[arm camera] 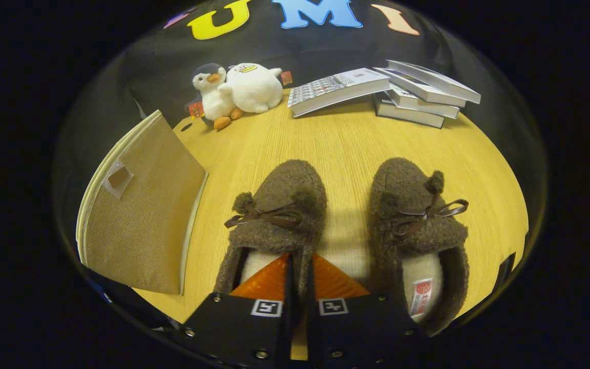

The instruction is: Open the storage box then place both shoes into the box .Put the left shoe in first, then the right shoe, with the right side of both shoes facing outward in a uniform manner.

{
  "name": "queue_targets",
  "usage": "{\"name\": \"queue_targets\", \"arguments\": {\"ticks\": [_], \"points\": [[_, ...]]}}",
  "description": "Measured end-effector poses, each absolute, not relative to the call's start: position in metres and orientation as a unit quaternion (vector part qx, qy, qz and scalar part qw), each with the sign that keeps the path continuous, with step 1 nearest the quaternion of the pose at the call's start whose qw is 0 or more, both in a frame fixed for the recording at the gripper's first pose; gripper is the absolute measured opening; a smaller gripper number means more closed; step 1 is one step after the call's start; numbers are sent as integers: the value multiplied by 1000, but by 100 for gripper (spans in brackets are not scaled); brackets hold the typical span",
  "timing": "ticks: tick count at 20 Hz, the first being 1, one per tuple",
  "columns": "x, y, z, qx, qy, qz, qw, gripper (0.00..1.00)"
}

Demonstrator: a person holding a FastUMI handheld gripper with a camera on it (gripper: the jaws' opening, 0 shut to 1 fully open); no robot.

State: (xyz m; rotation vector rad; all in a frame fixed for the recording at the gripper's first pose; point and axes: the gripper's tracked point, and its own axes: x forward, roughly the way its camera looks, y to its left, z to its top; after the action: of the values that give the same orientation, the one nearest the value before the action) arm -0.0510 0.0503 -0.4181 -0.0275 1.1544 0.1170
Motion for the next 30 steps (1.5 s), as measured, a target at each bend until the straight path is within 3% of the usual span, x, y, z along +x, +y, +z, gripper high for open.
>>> {"name": "queue_targets", "arguments": {"ticks": [2, 4, 17, 24, 30], "points": [[-48, 48, -408, -3, 542, 44, 839, 10], [-41, 51, -400, 37, 534, 31, 844, 0], [-11, 99, -295, 172, 497, 43, 849, 0], [6, 172, -239, 208, 468, 92, 854, 0], [-1, 248, -240, 219, 469, 135, 845, 0]]}}
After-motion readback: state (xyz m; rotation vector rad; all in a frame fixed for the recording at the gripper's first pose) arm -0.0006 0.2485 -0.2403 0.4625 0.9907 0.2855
